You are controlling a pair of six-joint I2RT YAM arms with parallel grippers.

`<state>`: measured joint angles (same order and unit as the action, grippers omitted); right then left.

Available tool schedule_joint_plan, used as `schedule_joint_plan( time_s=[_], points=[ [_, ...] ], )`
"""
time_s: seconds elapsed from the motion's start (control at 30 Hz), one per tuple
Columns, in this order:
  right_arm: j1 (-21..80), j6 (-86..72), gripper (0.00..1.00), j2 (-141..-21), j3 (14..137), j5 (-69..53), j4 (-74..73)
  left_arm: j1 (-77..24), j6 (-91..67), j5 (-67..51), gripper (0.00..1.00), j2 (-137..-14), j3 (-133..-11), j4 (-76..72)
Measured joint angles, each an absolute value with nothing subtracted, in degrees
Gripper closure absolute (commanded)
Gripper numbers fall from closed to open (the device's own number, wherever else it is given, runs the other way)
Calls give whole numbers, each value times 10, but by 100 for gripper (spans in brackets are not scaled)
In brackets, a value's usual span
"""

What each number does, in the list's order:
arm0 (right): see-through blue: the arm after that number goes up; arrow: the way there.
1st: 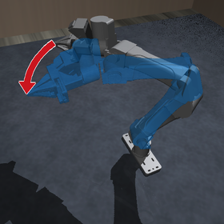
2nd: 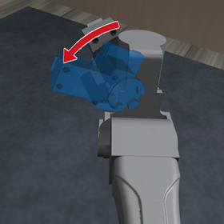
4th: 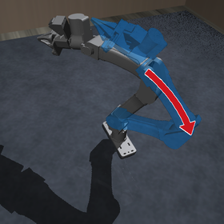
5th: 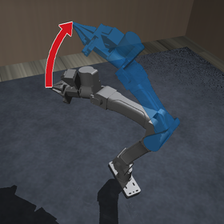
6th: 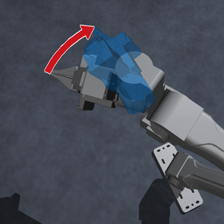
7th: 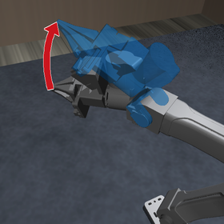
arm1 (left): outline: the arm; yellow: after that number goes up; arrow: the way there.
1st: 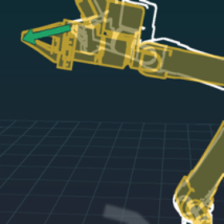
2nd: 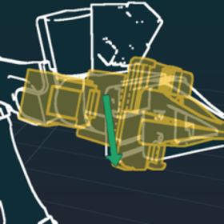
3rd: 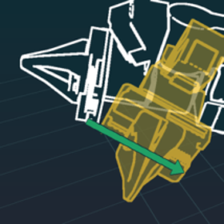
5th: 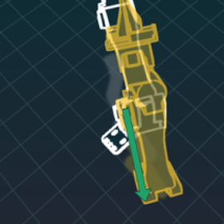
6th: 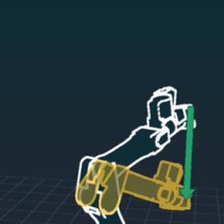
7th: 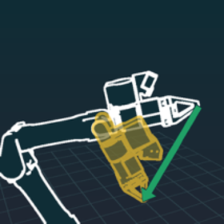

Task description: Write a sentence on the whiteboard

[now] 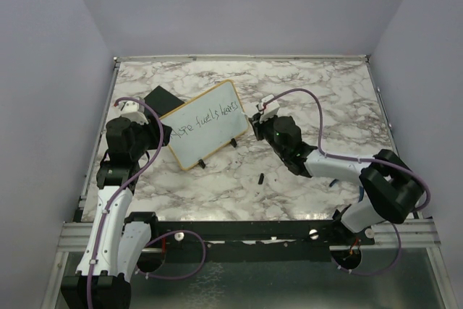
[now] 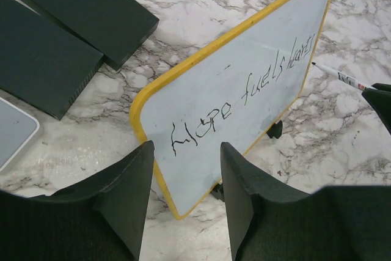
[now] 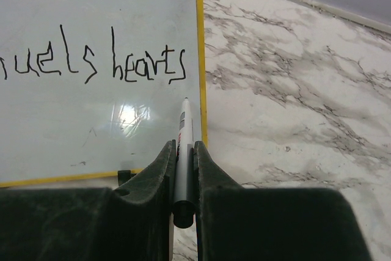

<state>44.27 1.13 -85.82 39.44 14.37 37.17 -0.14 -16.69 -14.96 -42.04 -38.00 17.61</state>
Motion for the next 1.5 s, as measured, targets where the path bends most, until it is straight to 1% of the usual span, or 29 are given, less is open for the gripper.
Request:
schedule_joint_plan(
  time_s=[0.4, 1.5],
  points=[
    [443, 15, 99, -876, 418, 148, 379, -1, -167, -150, 50, -420, -380, 176],
    [443, 24, 99, -894, 430, 156, 384, -1, -167, -150, 50, -420, -380, 176]
  ],
)
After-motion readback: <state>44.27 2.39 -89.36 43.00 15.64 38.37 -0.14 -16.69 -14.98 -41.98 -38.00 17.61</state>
